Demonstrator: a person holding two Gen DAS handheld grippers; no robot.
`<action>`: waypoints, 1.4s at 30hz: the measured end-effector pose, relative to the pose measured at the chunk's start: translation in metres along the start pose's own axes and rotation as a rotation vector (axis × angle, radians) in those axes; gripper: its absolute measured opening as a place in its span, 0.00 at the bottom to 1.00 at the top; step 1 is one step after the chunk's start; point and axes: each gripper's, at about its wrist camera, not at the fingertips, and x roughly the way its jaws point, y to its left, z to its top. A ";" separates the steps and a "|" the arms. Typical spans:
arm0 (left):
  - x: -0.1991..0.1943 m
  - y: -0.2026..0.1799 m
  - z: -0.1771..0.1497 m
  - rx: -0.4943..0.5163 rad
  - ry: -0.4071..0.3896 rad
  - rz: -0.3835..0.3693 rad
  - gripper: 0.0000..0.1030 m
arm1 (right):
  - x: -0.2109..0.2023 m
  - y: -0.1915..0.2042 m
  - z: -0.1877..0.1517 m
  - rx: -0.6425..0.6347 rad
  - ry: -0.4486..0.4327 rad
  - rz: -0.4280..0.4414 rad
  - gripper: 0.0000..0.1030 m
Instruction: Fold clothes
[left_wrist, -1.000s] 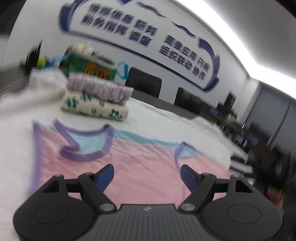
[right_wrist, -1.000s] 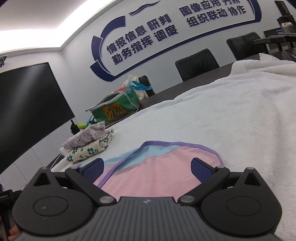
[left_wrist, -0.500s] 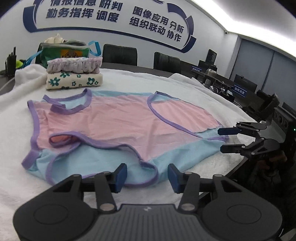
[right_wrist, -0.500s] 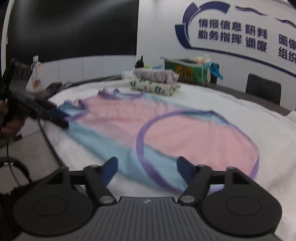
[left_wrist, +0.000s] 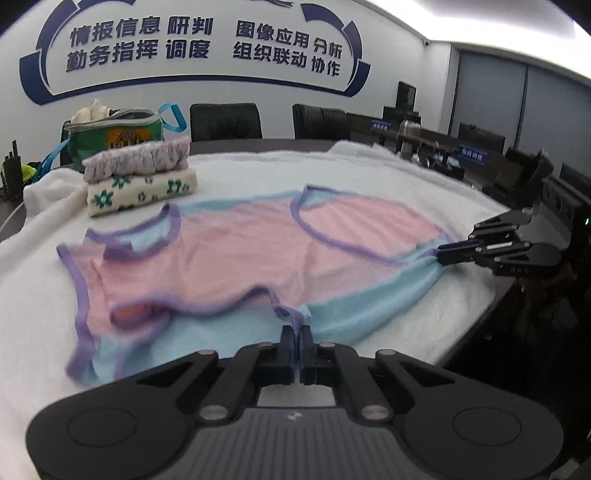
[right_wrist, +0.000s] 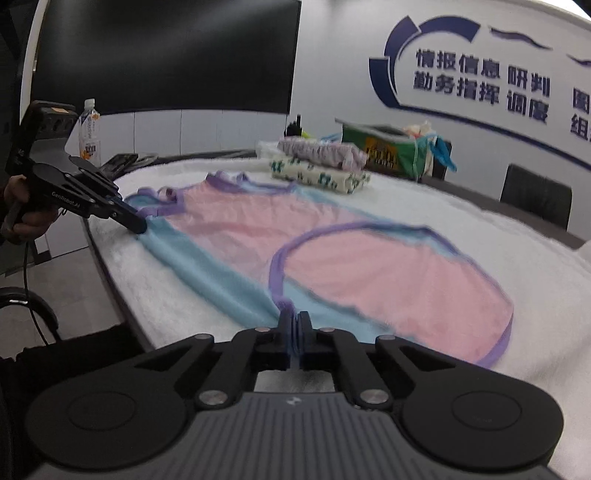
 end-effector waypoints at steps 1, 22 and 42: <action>0.001 0.003 0.005 -0.002 -0.002 -0.004 0.01 | 0.002 -0.004 0.006 -0.008 -0.005 -0.005 0.02; 0.006 0.082 0.047 -0.028 0.005 0.049 0.49 | -0.012 -0.110 0.028 0.093 0.045 -0.078 0.43; -0.025 0.054 -0.009 0.326 0.057 0.092 0.48 | 0.006 -0.059 0.032 0.041 0.042 -0.013 0.43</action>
